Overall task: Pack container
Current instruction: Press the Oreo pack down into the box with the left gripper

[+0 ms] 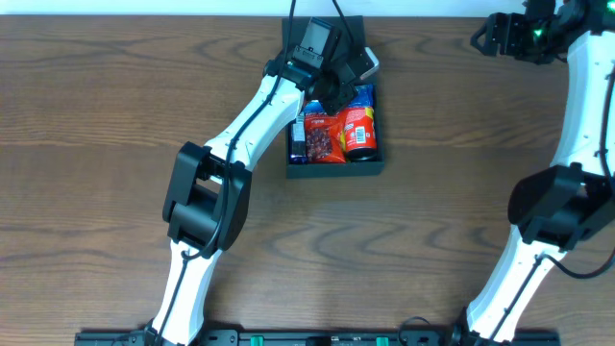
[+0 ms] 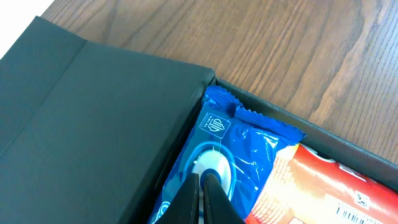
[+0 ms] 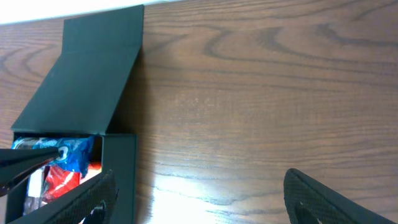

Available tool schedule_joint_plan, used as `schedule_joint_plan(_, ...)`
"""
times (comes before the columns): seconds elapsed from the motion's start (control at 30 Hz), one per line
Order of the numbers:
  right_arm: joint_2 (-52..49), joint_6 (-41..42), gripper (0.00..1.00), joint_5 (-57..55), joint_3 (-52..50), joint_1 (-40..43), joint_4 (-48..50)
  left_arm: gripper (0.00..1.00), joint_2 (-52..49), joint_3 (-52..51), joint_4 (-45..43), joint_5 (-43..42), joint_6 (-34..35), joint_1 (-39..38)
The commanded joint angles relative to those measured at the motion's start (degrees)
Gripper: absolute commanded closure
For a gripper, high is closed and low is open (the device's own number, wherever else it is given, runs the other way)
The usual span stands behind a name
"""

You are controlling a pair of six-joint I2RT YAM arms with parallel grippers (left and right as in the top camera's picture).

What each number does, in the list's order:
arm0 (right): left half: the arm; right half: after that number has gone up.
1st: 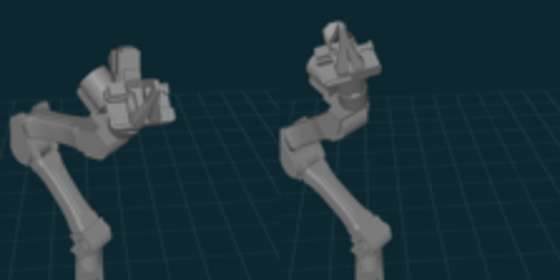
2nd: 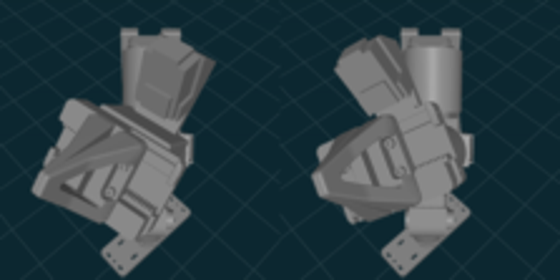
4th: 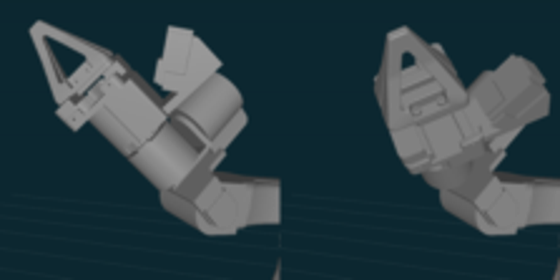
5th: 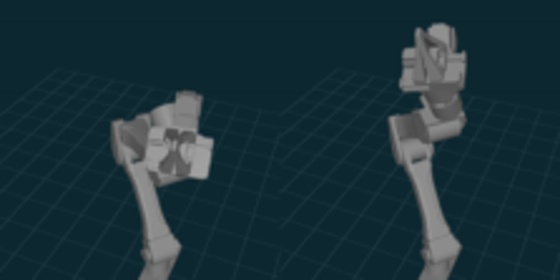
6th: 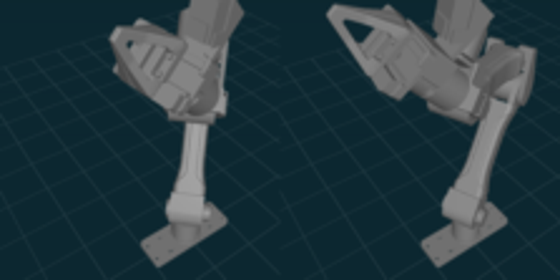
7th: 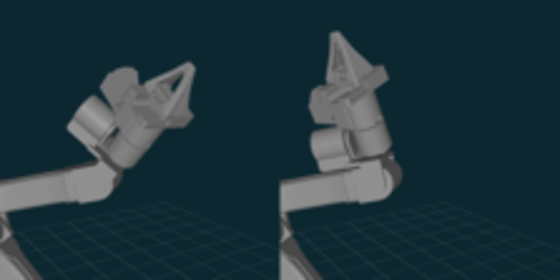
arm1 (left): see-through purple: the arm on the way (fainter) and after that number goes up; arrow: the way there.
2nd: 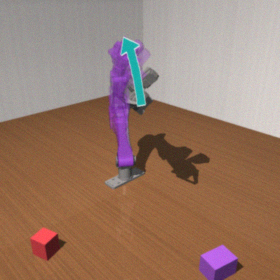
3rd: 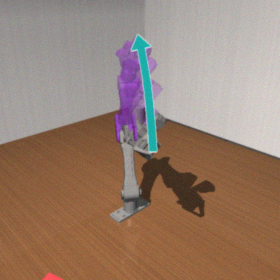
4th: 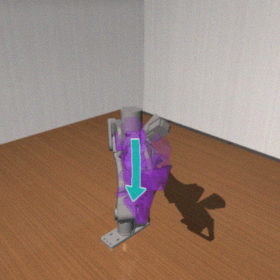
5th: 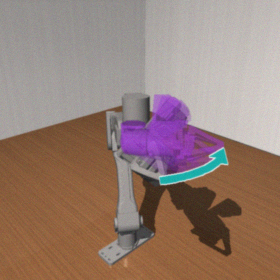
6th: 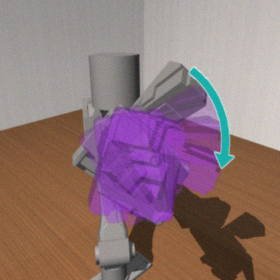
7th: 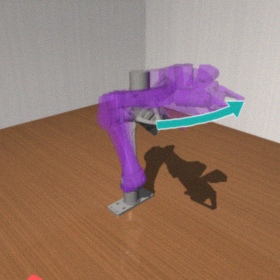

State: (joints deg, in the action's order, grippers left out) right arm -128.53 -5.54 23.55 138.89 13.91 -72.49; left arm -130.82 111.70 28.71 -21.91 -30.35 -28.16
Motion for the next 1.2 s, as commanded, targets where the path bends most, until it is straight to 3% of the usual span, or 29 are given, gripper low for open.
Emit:
schedule_joint_plan(0.0, 0.4, -1.0, 0.14, 0.2, 0.4, 0.7, -0.2, 0.94, -3.0, 0.0, 1.6, -1.7, 0.4, -0.4)
schedule_joint_plan(0.7, 0.4, -1.0, 0.14, 0.2, 0.4, 0.7, -0.6, 0.94, -3.1, -3.1, 1.8, -2.1, 0.9, -0.8)
schedule_joint_plan(1.03, 0.4, -1.0, 0.14, 0.2, 0.4, 0.7, -0.7, 0.94, -2.1, 2.9, -1.0, -2.3, 3.9, -0.8)
schedule_joint_plan(1.17, 0.4, -1.0, 0.14, 0.2, 0.4, 0.7, -0.6, 0.94, -2.1, 3.5, -1.0, -6.3, 4.0, -0.8)
